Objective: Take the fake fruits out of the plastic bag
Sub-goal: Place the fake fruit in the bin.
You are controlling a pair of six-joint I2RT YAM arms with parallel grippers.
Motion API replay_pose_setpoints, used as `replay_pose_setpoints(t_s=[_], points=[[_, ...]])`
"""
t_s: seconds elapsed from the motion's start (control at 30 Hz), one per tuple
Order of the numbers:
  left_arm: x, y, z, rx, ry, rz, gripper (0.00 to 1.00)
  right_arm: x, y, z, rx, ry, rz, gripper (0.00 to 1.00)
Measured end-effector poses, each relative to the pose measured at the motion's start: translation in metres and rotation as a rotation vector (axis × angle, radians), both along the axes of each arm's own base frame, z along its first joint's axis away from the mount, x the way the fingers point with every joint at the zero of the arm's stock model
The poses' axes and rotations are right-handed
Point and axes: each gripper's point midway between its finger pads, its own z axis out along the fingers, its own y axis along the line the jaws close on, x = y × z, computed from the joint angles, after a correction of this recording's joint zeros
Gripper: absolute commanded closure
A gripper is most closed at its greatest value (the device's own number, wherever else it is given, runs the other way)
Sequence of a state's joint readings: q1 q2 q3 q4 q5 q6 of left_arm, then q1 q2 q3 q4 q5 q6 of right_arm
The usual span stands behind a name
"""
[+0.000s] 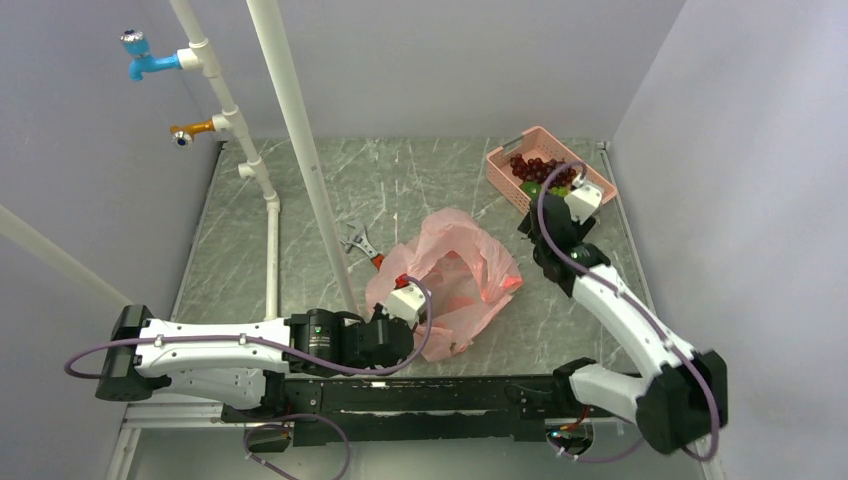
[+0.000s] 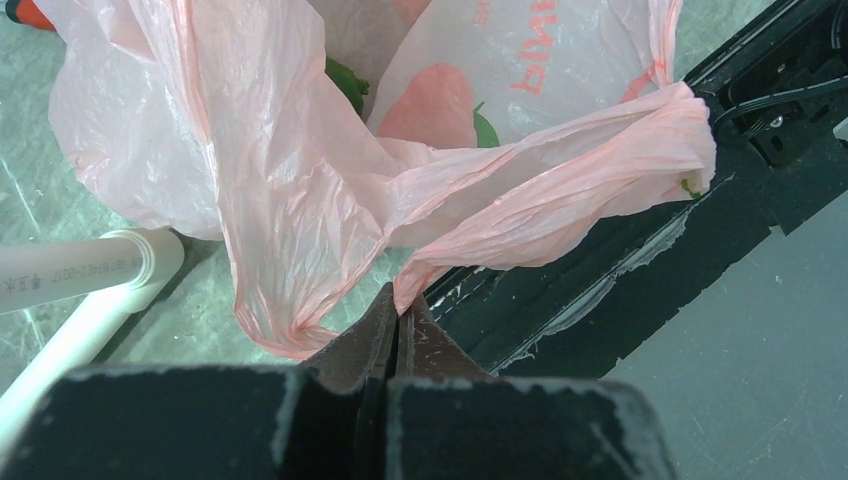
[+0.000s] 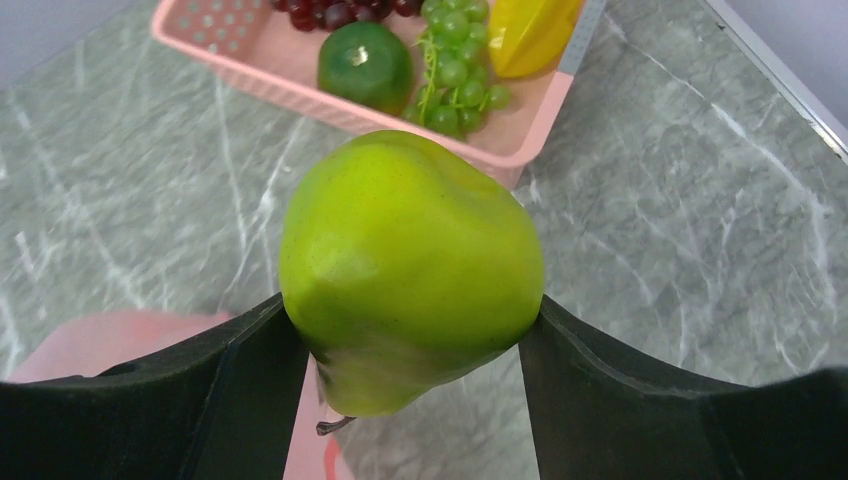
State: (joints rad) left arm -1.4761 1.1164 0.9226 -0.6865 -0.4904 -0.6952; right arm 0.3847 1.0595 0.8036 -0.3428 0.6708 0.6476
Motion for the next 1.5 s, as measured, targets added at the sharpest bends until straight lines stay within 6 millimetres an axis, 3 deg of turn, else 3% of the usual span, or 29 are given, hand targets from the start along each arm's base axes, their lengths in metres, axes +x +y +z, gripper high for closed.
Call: replay_pose_setpoints(t_s=[0.1,0.3,0.43,0.63,0.77,1.0,1.2,1.4,1.5], points=[[0.0,0.001,-0.001,0.006,0.0,0.0,1.0,0.027,-0.007,-0.008,-0.005,0.046,-0.032,1.0],[0.0,0.006,-0.003,0.025,0.003,0.003,1.0,0.105,-0.006,-0.008,0.042,0.077,-0.029,1.0],[0.0,0.011,-0.002,0.031,0.003,0.006,1.0,0.148,-0.009,-0.023,0.123,0.103,0.01,1.0],[-0.001,0.018,-0.005,0.062,0.004,0.008,0.98,0.207,-0.007,-0.035,0.227,0.134,0.116,0.93],[-0.001,0.02,-0.006,0.072,0.004,0.01,1.0,0.248,0.003,-0.031,0.268,0.129,0.218,0.79],[0.0,0.021,-0.009,0.089,0.003,0.011,1.0,0.247,0.026,-0.059,0.356,0.203,0.367,0.61],[0.0,0.021,-0.009,0.095,0.003,0.014,1.0,0.249,0.035,-0.087,0.412,0.25,0.421,0.28],[0.0,0.021,-0.009,0.094,0.003,0.014,1.0,0.248,0.033,-0.088,0.404,0.254,0.441,0.16],[0.0,0.021,-0.009,0.094,0.003,0.014,1.0,0.247,0.033,-0.089,0.392,0.26,0.448,0.14]])
